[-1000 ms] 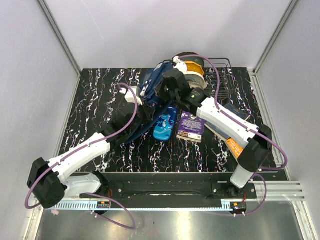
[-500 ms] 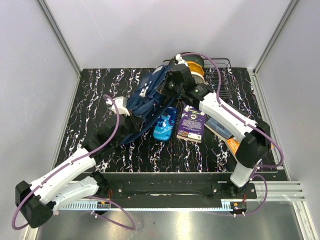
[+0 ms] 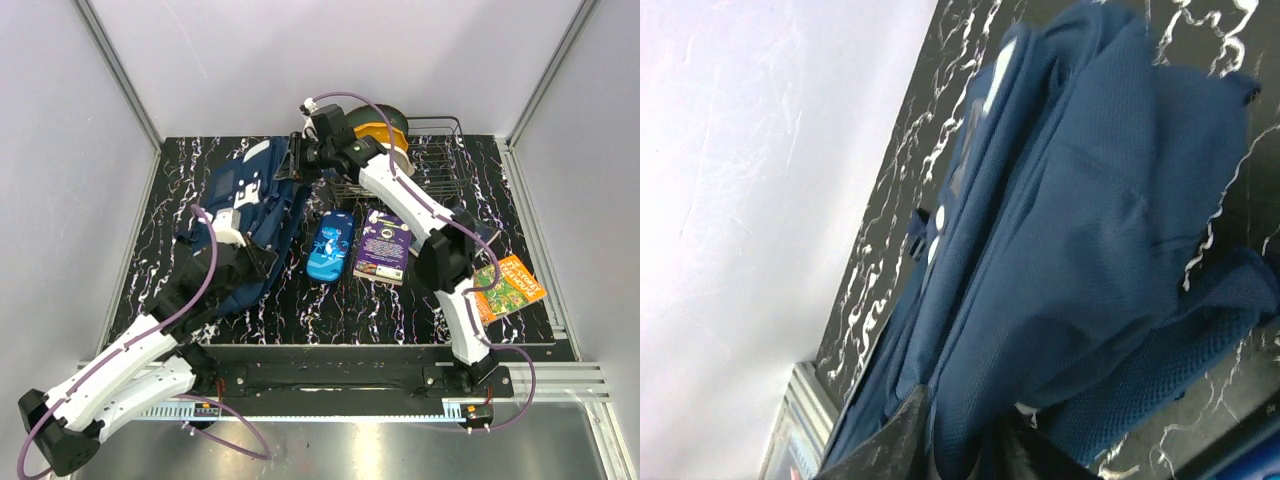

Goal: Pack the student bag
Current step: Unzip the student bag at the center of the board.

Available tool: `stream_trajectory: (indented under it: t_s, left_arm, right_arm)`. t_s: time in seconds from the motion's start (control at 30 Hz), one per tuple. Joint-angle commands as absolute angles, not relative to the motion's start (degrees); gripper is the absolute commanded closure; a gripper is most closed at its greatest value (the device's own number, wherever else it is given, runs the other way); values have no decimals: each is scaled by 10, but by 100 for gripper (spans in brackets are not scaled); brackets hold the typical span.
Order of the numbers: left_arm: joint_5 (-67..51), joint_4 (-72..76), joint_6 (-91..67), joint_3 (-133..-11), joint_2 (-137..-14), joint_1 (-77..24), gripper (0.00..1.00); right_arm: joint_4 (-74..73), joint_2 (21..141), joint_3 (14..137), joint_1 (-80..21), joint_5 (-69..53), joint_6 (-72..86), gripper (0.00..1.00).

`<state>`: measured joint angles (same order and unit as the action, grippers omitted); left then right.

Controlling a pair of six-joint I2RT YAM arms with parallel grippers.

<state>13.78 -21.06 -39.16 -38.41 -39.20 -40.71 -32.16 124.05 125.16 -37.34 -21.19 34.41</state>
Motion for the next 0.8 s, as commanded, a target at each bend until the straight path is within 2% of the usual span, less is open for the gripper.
stream_trajectory:
  t_s: [0.0,0.03,0.07,0.1,0.13,0.27,0.4,0.5,0.6,0.77]
  left_arm:
    - [92,-183,-410,-375,-438,-409,100]
    - [91,-168,-414,-375,-446,-409,100]
    - [97,-164,-417,-378,-464,-408,100]
    - [104,-163,-419,-381,-472,-408,100]
    - [112,-169,-420,-384,-481,-408,100]
    - [148,-178,-417,-410,-525,-405,100]
    - [142,-159,-418,-417,-548,-405,100]
    - [132,-140,-418,-420,-562,-404,100]
    - [113,-123,-412,-419,-570,-404,100]
    - [74,-84,-397,-400,-563,-405,100]
  right_arm:
    - [-447,1312,1400,-345,-216,304,53]
    - [-470,1320,1428,-345,-207,298,38]
    - [-489,1314,1424,-344,-198,288,30]
    - [-490,1302,1407,-344,-186,287,27]
    - [-486,1269,1364,-345,-158,282,19]
    - [-420,1160,1221,-344,-95,280,13]
    - [-342,1051,1013,-344,-83,339,13]
    - [-239,978,866,-345,-156,423,14]
    - [-145,940,773,-347,-213,505,16]
    - [-66,953,735,-374,-245,567,19]
